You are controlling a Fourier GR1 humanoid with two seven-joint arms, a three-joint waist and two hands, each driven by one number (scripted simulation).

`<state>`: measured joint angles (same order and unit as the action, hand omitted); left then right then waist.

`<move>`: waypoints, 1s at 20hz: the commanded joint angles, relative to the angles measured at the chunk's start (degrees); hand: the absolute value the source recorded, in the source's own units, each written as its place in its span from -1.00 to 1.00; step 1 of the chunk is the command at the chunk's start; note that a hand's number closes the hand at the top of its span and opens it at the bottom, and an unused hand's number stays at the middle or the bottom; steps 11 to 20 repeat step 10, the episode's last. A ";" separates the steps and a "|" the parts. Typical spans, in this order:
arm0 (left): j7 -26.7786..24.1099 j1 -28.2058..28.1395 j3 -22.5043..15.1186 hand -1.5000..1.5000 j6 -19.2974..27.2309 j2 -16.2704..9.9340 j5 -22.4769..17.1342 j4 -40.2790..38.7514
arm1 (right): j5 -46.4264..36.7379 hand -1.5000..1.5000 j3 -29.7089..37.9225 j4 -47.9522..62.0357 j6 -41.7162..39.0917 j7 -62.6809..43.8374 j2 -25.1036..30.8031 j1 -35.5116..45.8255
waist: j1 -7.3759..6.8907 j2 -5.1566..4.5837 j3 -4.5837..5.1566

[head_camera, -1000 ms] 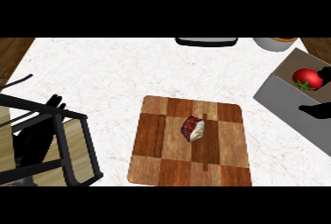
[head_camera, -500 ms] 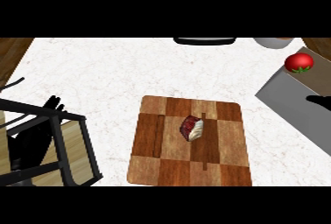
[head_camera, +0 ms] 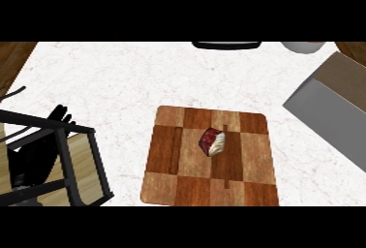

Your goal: Pick the tomato from the cutting board and place it in the cardboard box

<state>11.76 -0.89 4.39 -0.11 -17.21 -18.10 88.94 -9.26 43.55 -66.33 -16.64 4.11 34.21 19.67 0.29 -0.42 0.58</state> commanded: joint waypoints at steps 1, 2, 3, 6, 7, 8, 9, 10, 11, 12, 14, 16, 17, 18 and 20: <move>2.31 1.77 2.16 0.00 -0.76 -2.97 -0.83 4.52 | 5.39 -1.00 4.23 4.18 -6.62 1.99 5.13 -2.43 | -0.13 0.53 -0.64; 0.37 0.79 2.17 0.00 -1.43 -2.08 -1.02 4.13 | 3.51 -1.00 3.28 7.40 -6.91 5.58 7.14 -2.88 | -0.49 0.40 -0.64; 2.12 2.95 1.14 0.00 0.34 -1.34 -0.02 4.23 | 3.50 -1.00 3.20 10.33 -7.65 7.22 8.80 -1.71 | -0.56 0.32 -0.67; 3.34 3.05 0.97 0.00 1.15 -1.86 0.86 6.01 | 4.43 -1.00 4.44 13.96 -8.82 8.43 11.87 -1.16 | -0.75 0.34 -0.69; 0.85 3.73 -0.27 0.00 0.80 0.08 1.92 2.19 | 3.97 -1.00 4.13 15.31 -9.53 12.50 11.69 -3.13 | -0.38 0.27 -0.66; 2.81 1.93 0.61 0.00 0.71 -0.73 0.60 5.87 | 3.39 -1.00 3.90 14.91 -9.58 13.12 11.73 -4.71 | -0.54 0.39 -0.66; 1.64 0.17 -0.75 0.00 0.09 0.16 1.41 6.25 | 1.98 -1.00 2.58 18.30 -7.28 15.88 11.29 -2.59 | -1.03 0.29 -0.68; 1.95 3.10 0.24 0.00 0.08 -0.36 1.39 3.42 | 3.36 -1.00 3.34 16.99 -9.42 13.57 13.43 -3.08 | -0.46 0.35 -0.63; 1.95 3.10 0.24 0.00 0.08 -0.36 1.39 3.42 | 3.36 -1.00 3.34 16.99 -9.42 13.57 13.43 -3.08 | -0.46 0.35 -0.63; 1.95 3.10 0.24 0.00 0.08 -0.36 1.39 3.42 | 3.36 -1.00 3.34 16.99 -9.42 13.57 13.43 -3.08 | -0.46 0.35 -0.63; 1.95 3.10 0.24 0.00 0.08 -0.36 1.39 3.42 | 3.36 -1.00 3.34 16.99 -9.42 13.57 13.43 -3.08 | -0.46 0.35 -0.63; 1.95 3.10 0.24 0.00 0.08 -0.36 1.39 3.42 | 3.36 -1.00 3.34 16.99 -9.42 13.57 13.43 -3.08 | -0.46 0.35 -0.63; 1.95 3.10 0.24 0.00 0.08 -0.36 1.39 3.42 | 3.36 -1.00 3.34 16.99 -9.42 13.57 13.43 -3.08 | -0.46 0.35 -0.63; 1.95 3.10 0.24 0.00 0.08 -0.36 1.39 3.42 | 3.36 -1.00 3.34 16.99 -9.42 13.57 13.43 -3.08 | -0.46 0.35 -0.63; 1.95 3.10 0.24 0.00 0.08 -0.36 1.39 3.42 | 3.36 -1.00 3.34 16.99 -9.42 13.57 13.43 -3.08 | -0.46 0.35 -0.63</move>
